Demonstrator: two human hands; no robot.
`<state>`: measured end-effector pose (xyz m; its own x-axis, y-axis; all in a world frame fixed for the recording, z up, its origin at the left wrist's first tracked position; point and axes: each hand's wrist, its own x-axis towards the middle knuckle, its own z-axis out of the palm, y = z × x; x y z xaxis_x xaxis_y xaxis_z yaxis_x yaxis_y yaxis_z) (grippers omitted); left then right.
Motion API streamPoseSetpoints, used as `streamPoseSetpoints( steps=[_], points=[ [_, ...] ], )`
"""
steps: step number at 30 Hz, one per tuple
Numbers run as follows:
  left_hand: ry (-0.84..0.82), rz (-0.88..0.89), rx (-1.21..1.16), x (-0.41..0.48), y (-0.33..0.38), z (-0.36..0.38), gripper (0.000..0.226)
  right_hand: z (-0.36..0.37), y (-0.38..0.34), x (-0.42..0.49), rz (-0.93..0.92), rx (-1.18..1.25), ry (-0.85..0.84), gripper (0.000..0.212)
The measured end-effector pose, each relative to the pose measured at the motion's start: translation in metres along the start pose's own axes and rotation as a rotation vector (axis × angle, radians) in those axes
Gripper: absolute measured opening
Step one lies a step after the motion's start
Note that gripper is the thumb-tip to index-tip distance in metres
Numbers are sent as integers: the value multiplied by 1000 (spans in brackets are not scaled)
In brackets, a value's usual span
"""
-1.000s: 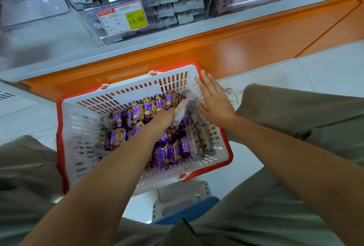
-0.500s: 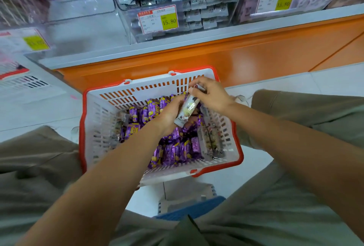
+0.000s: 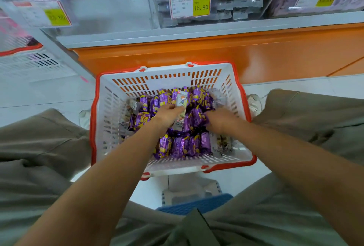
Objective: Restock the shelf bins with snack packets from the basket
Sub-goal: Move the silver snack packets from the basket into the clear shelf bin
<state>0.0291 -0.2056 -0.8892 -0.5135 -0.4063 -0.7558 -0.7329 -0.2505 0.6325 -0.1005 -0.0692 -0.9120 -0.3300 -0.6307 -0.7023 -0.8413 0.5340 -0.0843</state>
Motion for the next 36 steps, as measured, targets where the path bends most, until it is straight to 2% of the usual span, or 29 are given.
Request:
streamPoseSetpoints(
  steps=[3,6,9,14,17,22,26,31,36],
  points=[
    [-15,-17,-34,1,-4,-3,37,16,-9,-1,98,-79,90,52],
    [-53,-42,-67,5,-9,-4,30,21,-16,3,126,-157,73,66],
    [-97,-51,-123,5,-9,-4,22,28,-16,9,140,-99,46,70],
    [-116,-76,-99,5,-10,-4,26,34,-14,6,161,7,51,69],
    [-156,-86,-89,2,-11,-6,20,28,-16,3,105,134,123,64],
    [-144,-76,-94,-3,-10,-5,19,2,-13,-3,66,513,270,45],
    [-147,-52,-75,-9,-5,-3,13,-27,-10,-6,161,798,356,56],
    [-163,1,-68,-18,7,7,8,-49,-14,-10,146,864,438,58],
    [-118,64,3,-28,15,8,33,-60,-13,-16,62,922,410,53]
  ],
)
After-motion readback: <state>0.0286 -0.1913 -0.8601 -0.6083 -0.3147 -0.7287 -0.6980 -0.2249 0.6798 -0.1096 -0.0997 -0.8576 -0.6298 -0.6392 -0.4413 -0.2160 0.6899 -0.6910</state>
